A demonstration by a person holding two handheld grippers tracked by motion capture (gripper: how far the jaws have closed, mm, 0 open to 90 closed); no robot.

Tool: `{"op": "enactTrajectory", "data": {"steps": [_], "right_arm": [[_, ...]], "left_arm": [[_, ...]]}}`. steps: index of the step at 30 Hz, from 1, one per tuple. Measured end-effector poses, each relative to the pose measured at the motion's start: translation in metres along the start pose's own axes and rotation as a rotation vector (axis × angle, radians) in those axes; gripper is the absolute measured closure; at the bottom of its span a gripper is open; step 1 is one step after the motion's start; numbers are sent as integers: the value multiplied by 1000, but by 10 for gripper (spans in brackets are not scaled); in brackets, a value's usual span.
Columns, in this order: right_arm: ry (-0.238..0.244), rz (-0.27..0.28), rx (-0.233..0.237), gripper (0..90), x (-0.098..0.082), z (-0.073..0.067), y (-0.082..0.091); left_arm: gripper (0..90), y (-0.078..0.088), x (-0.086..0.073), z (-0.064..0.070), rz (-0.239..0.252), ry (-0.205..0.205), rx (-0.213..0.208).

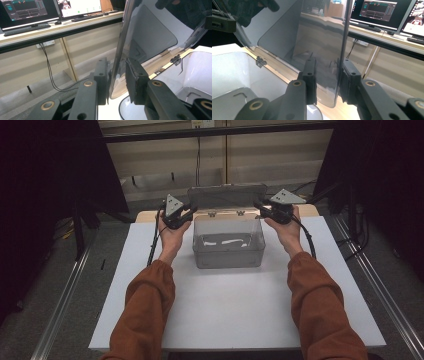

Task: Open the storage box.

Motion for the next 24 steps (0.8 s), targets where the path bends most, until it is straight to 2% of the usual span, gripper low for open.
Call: {"op": "enactTrajectory", "data": {"steps": [5, 13, 14, 16, 24], "right_arm": [[-2, 4, -2, 692, 0, 1, -2], [5, -20, -10, 689, -4, 2, -7], [2, -19, -11, 686, -5, 2, -7], [4, -23, -11, 685, -6, 2, -9], [-6, -37, -12, 675, -12, 3, -16]], "left_arm": [[682, -4, -2, 0, -12, 7, 6], [719, -12, -9, 0, -45, 11, -9], [719, -13, -9, 1, -35, 24, -6], [720, -14, -9, 0, -44, 9, -8], [730, -16, -10, -2, -40, 19, -7]]}}
Point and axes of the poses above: each handheld gripper's, and its own axes: y roughly backward along the jaws, x roughly out of its top, z roughly to its right, the point moved 6 cm from there along -y, roughly forward along the jaws
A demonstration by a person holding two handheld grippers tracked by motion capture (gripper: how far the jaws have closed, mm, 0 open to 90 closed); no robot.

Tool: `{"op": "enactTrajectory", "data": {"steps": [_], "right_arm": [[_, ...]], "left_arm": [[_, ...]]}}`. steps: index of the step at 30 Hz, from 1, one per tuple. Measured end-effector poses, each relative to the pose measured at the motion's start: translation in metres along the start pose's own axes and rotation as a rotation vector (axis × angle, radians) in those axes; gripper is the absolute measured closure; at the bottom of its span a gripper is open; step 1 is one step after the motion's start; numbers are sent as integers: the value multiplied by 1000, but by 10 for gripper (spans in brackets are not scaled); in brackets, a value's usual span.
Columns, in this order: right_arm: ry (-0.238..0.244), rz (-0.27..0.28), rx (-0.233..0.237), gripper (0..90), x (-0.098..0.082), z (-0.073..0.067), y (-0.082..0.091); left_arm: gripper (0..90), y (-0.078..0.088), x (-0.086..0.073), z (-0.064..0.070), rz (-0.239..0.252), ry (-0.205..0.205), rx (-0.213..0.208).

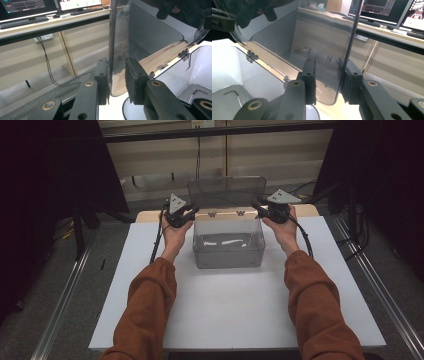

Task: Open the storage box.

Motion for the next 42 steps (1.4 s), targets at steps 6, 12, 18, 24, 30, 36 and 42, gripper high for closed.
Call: {"op": "enactTrajectory", "data": {"steps": [6, 12, 18, 24, 30, 36, 42], "right_arm": [[-2, -9, -1, 669, -3, 0, -3], [-12, -18, -1, 665, -6, 1, -6], [-20, -21, -2, 665, -9, 2, -9], [-23, -28, -6, 663, -11, 2, -11], [-31, -35, -6, 662, -14, 2, -12], [-47, -40, -7, 662, -17, 4, -16], [-64, -43, 2, 647, -18, 5, -18]], "left_arm": [[710, -3, -2, 0, -3, 3, 3], [650, -7, -3, -2, -12, 14, 14], [644, -10, -5, -4, -14, 26, 5], [649, -13, -8, -3, -21, 28, 6], [679, -16, -9, -2, -26, 32, -8], [681, -18, -10, -4, -29, 38, -5], [678, -21, -9, -6, -42, 50, -13]]}}
Point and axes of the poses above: each handheld gripper's, and its own axes: y roughly backward along the jaws, x roughly out of its top, z roughly to its right, the point moved 6 cm from there along -y, roughly forward along the jaws
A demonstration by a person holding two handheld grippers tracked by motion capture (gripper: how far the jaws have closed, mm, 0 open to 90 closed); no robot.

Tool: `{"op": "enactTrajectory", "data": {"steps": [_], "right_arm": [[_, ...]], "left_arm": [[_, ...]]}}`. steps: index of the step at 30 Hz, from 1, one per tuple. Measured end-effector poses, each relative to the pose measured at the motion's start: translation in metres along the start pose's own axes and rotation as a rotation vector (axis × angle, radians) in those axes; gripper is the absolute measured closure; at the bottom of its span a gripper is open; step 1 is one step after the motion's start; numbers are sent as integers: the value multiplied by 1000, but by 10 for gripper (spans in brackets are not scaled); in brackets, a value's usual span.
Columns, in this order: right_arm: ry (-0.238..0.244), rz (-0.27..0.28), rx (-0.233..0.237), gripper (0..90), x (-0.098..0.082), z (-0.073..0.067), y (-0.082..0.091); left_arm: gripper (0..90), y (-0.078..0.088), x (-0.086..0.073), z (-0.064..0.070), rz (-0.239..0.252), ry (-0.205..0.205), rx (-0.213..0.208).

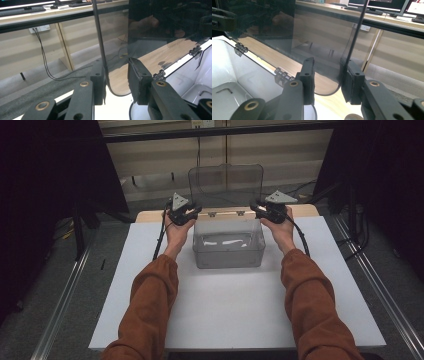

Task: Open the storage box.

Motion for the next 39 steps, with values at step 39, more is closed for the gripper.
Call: {"op": "enactTrajectory", "data": {"steps": [39], "right_arm": [[-102, -95, 30, 573, 4, 4, -11]], "left_arm": [[587, -10, 4, -3, -124, 64, -20]]}}
Point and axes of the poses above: each handheld gripper's, and its own axes: y roughly backward along the jaws, x roughly out of its top, z roughly to its right, the point moved 6 cm from there along -y, roughly forward along the jaws
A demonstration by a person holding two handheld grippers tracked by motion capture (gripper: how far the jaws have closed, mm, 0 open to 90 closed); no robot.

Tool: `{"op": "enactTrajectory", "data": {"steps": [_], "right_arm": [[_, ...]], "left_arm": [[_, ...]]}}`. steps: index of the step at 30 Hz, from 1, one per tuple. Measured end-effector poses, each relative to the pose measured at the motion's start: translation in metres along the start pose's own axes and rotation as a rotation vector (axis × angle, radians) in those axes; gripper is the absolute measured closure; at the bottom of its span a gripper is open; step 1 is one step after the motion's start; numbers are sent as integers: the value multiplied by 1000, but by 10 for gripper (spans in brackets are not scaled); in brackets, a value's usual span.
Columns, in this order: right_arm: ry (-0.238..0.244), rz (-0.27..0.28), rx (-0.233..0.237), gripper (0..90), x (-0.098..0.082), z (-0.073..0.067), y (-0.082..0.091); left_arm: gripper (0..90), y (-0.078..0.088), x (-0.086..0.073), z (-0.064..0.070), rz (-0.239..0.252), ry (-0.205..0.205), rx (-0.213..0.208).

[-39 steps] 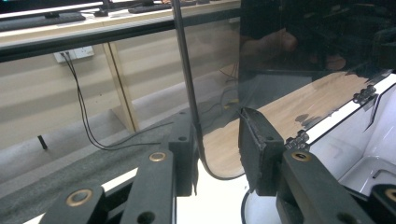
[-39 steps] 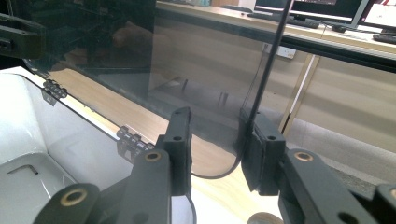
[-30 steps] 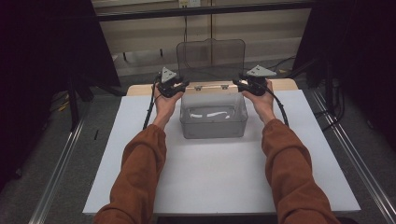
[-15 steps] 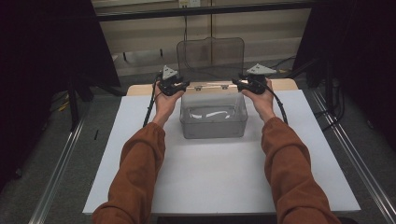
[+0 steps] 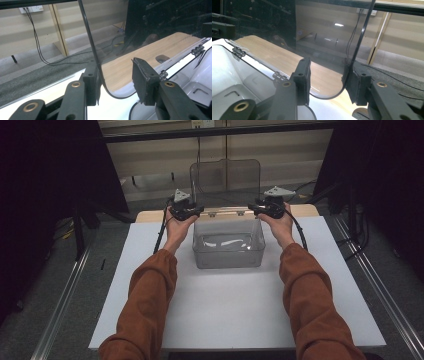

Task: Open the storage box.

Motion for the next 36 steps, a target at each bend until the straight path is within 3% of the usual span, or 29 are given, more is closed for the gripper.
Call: {"op": "enactTrajectory", "data": {"steps": [5, 10, 21, 36], "right_arm": [[0, -13, 1, 558, 1, 0, -1], [-12, -14, 11, 531, 0, 1, -4], [-46, -43, 28, 513, 0, 2, -6], [-107, -88, 25, 480, 1, 2, -10]], "left_arm": [[569, -2, 0, 1, -4, 22, -6], [507, -6, -1, 3, -12, 18, 1], [477, -9, -2, 2, -26, 43, -14], [433, -13, -3, 2, -52, 106, -27]]}}
Point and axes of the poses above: each handheld gripper's, and its own axes: y roughly backward along the jaws, x roughly out of its top, z roughly to its right, the point moved 6 cm from there along -y, roughly forward along the jaws
